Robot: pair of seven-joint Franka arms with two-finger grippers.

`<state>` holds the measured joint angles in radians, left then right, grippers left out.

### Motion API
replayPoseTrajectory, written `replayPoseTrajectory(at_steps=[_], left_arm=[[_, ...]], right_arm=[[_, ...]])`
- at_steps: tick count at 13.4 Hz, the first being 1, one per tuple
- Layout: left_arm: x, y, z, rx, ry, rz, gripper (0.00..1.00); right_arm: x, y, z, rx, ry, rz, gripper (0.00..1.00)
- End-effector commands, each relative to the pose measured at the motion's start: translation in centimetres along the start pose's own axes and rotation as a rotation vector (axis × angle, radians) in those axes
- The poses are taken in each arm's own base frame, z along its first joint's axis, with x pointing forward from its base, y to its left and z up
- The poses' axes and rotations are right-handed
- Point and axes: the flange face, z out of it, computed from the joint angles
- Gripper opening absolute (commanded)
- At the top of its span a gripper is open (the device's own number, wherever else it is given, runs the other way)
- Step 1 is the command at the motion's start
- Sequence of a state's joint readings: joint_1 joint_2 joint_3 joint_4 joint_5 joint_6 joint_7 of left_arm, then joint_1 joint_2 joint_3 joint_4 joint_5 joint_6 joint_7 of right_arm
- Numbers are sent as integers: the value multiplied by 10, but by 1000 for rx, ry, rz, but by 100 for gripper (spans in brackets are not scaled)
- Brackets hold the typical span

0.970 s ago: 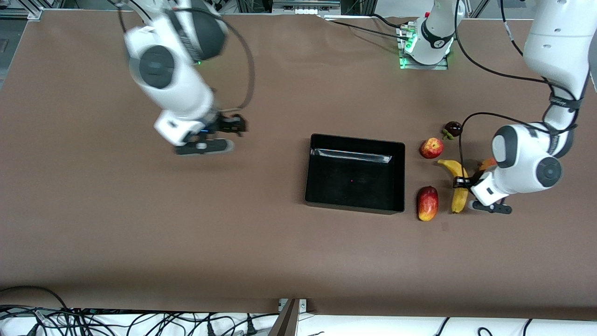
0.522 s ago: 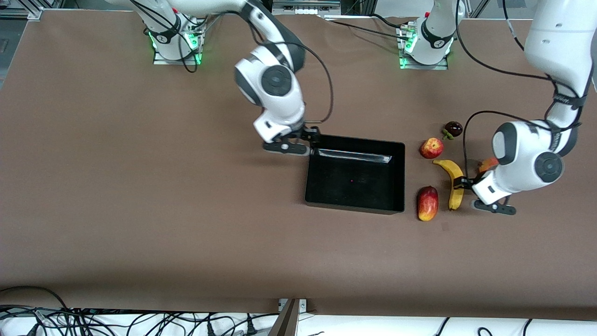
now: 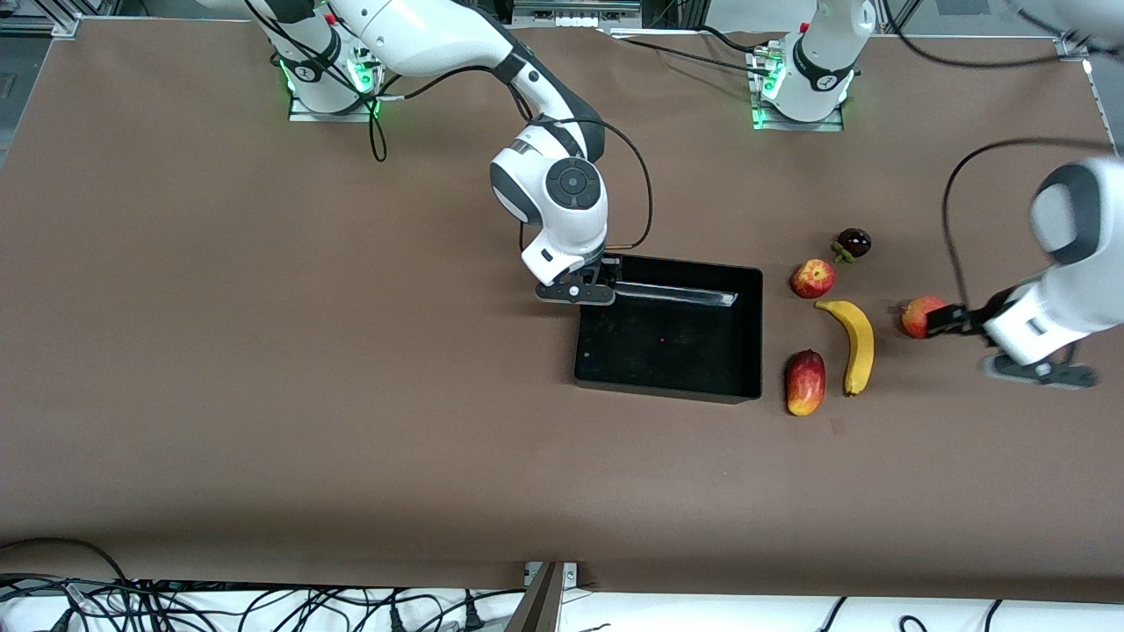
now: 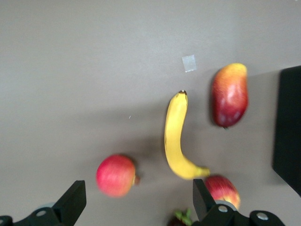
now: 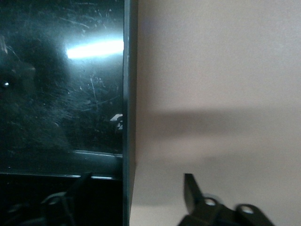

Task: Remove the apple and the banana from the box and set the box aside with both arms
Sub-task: 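Release the banana with the left gripper while the right gripper grips the tray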

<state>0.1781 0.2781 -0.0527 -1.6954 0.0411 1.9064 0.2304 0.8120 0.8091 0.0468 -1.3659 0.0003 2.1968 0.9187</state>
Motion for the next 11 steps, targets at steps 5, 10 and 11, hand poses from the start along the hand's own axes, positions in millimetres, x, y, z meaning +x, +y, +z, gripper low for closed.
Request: replayPoseTrajectory(at_steps=[5,10,11], left_arm=[[-57,66,-168,13,-125,-156,100],[-77,96,-186,29,-55,-89,100],[-81,98,-186,30,-37,-85,100]], right_arm=[[15,-1,-1,17,44,-13,0],[32,13,-10,19,40,11,0],[36,16,-17,22,47,15,0]])
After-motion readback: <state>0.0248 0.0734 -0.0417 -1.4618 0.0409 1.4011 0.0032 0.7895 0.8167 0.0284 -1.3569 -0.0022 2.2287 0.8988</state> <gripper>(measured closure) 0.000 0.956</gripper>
